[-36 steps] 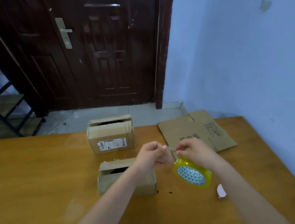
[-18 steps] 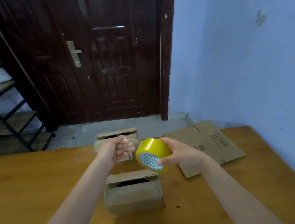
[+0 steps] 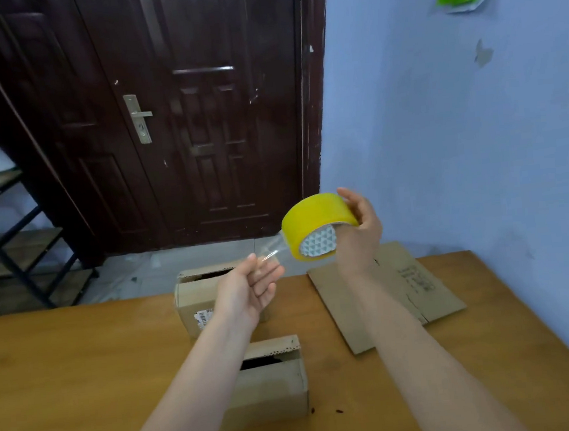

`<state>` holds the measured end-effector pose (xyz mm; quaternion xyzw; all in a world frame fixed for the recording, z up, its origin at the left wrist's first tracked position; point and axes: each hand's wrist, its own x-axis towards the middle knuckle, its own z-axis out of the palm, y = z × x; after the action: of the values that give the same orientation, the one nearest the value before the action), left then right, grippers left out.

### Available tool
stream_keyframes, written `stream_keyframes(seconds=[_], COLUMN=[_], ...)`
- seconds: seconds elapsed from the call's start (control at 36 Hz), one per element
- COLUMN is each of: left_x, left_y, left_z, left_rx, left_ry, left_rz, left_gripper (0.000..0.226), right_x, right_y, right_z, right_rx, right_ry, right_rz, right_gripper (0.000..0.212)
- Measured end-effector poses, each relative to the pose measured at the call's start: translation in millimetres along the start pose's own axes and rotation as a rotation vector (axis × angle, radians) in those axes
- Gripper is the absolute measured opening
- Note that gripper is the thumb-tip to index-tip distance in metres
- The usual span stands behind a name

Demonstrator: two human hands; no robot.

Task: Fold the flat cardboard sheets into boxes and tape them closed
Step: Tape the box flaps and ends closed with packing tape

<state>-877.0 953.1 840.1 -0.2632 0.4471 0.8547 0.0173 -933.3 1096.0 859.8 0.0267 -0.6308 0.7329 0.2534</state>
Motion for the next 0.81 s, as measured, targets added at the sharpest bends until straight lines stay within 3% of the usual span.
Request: stream_keyframes(seconds=[0.08, 0.28, 0.39, 0.47, 0.5, 0.56, 0.67, 0.75, 0.81], left_x=[-3.2, -10.2, -10.8, -10.3, -10.5, -10.2, -4.6, -2.0, -0.3], left_y=[-5.2, 4.7, 15.2, 16.8, 15.0, 10.4, 1.8, -4.7, -5.8], left_z=[2.5, -10.6, -27.8, -44.9, -48.9, -54.9, -67.7, -77.4, -84.3], left_rx=[0.017, 0.223, 0.259, 0.338, 0.379, 0.407, 0.345, 0.328, 0.330], left_ry=[0.012, 0.145, 0.233, 0.231, 0.209, 0.194, 0.232, 0.272, 0.302], left_rz=[0.011, 0.268, 0.299, 0.335, 0.344, 0.316, 0.192, 0.149, 0.133], left_gripper=[0.024, 0.021, 0.018, 0.020, 0.022, 0.024, 0.021, 0.020, 0.019], right_x=[-0.8, 11.2, 32.2, 47.5, 48.9, 42.5, 11.9, -7.9, -17.9], right_y=[-2.1, 7.6, 25.3, 48.6, 54.0, 56.7, 46.8, 40.5, 36.1], right_z=[-1.6, -24.4, -41.1, -58.8, -63.6, -68.7, -64.1, -56.3, -56.2], right_rx=[0.025, -0.639, -0.952, -1.133, -1.157, -1.102, -0.547, -0.240, -0.255], right_ry=[-0.021, -0.360, -0.357, -0.354, -0.357, -0.350, -0.289, -0.245, -0.299], right_rz=[-0.067, -0.583, -0.988, -1.213, -1.201, -0.974, -0.131, 0.038, -0.001], right_gripper=[0.037, 0.059, 0.047, 0.053, 0.054, 0.061, 0.063, 0.052, 0.048])
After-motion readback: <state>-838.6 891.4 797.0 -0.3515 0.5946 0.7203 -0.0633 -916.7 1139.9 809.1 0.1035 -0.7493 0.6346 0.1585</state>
